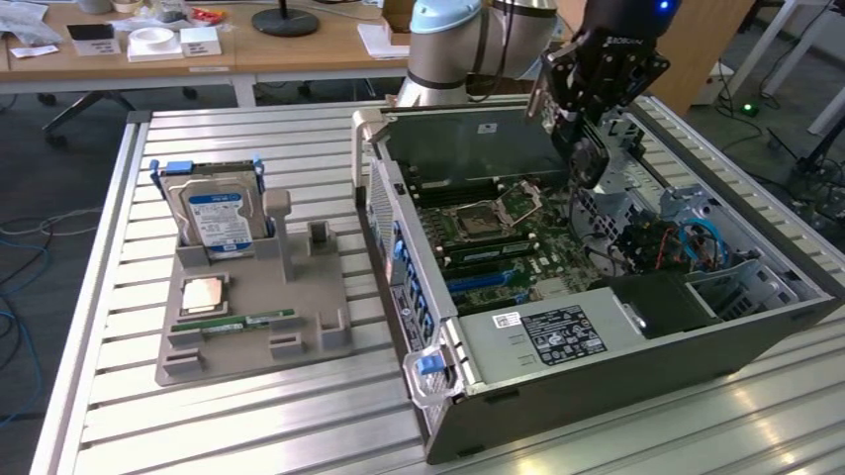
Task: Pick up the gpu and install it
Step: 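Pick up the gpu and move the gpu toward the slot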
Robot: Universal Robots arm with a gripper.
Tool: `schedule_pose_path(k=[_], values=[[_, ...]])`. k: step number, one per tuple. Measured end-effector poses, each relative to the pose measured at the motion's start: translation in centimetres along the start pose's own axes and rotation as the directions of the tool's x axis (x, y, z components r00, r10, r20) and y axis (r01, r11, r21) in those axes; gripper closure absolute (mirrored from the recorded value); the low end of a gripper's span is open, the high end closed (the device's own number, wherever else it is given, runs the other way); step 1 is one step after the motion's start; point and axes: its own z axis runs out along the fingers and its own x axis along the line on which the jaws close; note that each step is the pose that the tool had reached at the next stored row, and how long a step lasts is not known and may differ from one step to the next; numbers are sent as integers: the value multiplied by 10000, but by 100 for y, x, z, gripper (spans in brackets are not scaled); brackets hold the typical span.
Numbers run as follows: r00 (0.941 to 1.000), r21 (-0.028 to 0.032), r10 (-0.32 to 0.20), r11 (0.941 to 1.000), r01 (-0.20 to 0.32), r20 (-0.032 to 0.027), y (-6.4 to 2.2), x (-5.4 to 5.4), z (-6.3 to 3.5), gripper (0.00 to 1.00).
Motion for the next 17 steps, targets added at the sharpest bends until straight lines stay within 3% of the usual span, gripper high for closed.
schedule_pose_path(k=[7,17], values=[[10000,0,0,10000,0,0,2,-26,1,74],[10000,-1,0,10000,0,0,13,-238,9,74]])
